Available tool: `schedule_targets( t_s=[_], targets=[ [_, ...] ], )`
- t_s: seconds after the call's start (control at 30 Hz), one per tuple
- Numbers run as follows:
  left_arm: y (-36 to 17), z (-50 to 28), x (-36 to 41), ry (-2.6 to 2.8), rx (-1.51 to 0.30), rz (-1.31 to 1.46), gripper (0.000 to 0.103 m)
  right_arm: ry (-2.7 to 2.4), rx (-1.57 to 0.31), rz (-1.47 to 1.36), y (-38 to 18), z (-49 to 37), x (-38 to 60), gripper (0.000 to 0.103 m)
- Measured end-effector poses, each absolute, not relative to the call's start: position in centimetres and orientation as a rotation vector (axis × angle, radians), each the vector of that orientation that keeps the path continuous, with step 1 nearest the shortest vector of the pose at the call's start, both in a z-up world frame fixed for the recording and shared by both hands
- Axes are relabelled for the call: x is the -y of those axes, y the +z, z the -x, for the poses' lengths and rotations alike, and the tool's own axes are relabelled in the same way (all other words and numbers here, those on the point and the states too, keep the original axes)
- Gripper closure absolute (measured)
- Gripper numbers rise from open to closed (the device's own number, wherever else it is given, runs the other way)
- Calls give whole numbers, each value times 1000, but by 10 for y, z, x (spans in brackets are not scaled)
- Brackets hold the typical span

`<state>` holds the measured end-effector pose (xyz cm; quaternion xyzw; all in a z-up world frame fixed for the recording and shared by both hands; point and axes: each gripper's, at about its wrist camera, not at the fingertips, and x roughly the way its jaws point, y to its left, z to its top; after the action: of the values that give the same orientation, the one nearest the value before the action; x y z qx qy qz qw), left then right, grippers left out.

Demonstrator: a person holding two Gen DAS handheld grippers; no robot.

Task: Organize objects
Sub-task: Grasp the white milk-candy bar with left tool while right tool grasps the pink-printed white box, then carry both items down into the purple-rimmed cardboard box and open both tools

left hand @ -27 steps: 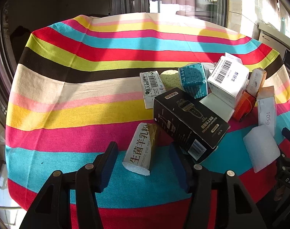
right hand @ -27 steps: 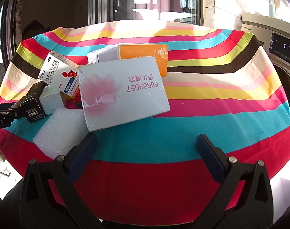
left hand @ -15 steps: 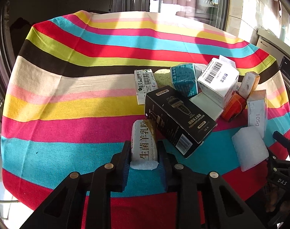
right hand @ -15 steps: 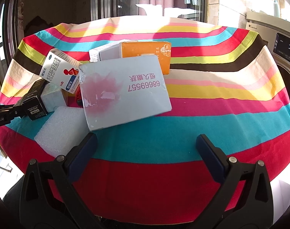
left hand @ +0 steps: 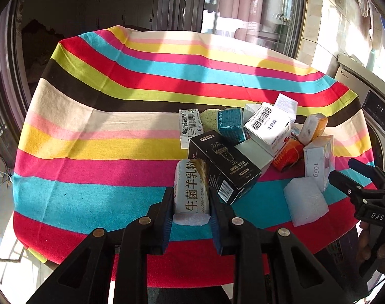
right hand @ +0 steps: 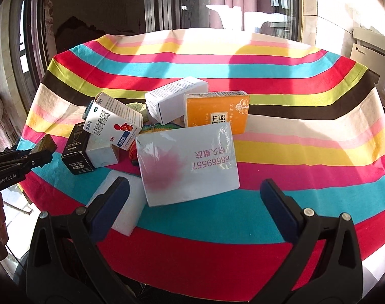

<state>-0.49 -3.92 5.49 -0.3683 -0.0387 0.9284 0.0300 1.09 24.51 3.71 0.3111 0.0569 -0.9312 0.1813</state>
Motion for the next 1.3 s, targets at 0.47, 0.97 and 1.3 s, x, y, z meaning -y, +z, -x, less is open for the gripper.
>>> schedule_targets(
  t_s=[0.47,0.97,1.3],
  targets=[
    [80,-5,22,2848,110,1041,76,-2586,-333,-929,28,29,-225,0],
    [104,-14,-48,2681,67,931,76,-2715,-293,-1040,48,7,-255,12],
    [97,-19,-118,2450,45,965,76,-2866,-179,-1229,58,-24,-318,12]
  ],
)
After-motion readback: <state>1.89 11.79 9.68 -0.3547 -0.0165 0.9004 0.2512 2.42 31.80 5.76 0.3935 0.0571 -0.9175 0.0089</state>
